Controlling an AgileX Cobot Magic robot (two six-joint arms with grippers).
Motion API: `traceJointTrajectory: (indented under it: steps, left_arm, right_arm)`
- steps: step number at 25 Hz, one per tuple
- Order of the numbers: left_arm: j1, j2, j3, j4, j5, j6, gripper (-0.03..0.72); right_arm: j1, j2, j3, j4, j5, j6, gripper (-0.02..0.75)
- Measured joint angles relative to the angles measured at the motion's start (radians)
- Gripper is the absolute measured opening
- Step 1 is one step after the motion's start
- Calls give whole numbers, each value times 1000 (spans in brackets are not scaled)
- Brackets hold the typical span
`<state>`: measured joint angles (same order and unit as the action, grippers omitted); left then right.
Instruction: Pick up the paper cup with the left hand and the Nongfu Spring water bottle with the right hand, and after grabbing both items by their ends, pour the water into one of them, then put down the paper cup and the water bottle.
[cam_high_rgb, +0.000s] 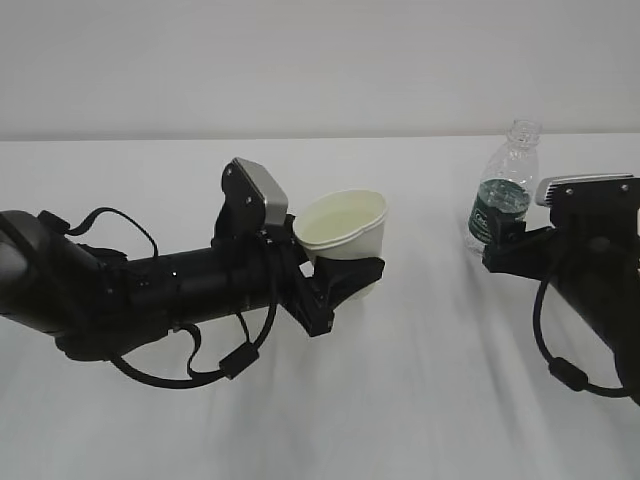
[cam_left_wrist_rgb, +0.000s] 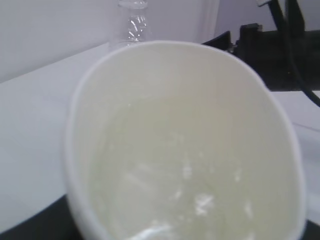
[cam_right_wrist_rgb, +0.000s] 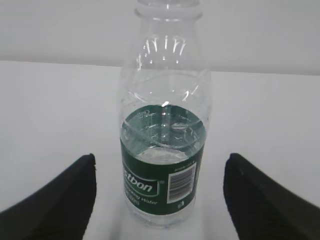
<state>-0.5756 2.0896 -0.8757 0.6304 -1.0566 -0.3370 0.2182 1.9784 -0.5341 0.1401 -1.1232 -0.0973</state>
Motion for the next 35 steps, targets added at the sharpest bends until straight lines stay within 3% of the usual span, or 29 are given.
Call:
traceJointTrajectory:
  steps: [9,20,35]
  left_arm:
    - [54,0,0,-39,53,21,414]
    - [184,0,0,-56,76,41,414]
    - [361,0,0,-85,78,57,414]
  right_arm:
    - [0,-40,60,-34,0,0,594]
    - [0,-78,64,-72,0,2,594]
    - [0,-233,82,-82,138,4,593]
